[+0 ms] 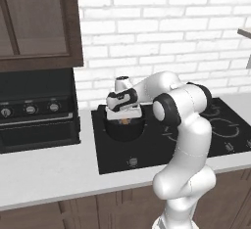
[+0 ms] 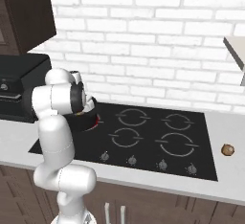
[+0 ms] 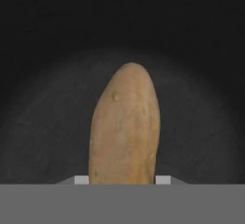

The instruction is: Put the sweet potato and mushroom in the pot. Retrieve the spatula and lightly stir the vegetables in the pot.

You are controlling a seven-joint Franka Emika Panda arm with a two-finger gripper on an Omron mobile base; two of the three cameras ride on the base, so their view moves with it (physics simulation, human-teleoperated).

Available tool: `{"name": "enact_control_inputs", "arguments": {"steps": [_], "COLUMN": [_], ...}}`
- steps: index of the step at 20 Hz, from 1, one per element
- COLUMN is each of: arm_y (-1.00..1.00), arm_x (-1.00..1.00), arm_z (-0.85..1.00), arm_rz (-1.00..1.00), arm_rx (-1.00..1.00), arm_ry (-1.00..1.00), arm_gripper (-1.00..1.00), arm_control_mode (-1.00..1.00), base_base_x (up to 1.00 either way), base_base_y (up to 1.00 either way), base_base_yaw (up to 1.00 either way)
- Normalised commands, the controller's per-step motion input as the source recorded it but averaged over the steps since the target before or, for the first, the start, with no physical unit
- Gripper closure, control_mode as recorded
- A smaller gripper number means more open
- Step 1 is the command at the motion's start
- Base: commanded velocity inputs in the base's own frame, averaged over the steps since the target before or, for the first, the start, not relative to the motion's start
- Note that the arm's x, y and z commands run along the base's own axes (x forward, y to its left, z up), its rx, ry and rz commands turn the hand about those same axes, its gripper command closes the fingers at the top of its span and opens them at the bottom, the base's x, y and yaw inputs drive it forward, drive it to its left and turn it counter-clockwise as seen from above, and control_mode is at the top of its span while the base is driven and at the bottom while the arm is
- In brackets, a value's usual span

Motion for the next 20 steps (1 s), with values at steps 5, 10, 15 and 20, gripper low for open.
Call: {"name": "enact_control_inputs", "arguments": {"steps": [5, 10, 15, 20], "arm_y": [-0.01, -0.08, -0.05, 0.0], "arm_x": [0.0, 0.0, 0.0, 0.0], "arm_z": [0.0, 0.07, 0.37, 0.64], "arm_rz": [0.0, 0.0, 0.0, 0.0], "arm_rx": [0.02, 0.03, 0.0, -0.01], "arm_ry": [0.0, -0.02, -0.11, -0.1], "arm_gripper": [-1.0, -1.0, -1.0, -1.0], "arm_control_mode": [-1.0, -1.0, -1.0, -1.0], "base_base_x": [0.0, 0.0, 0.0, 0.0], "base_base_y": [0.0, 0.0, 0.0, 0.0], "base_base_yaw": [0.0, 0.0, 0.0, 0.0]}}
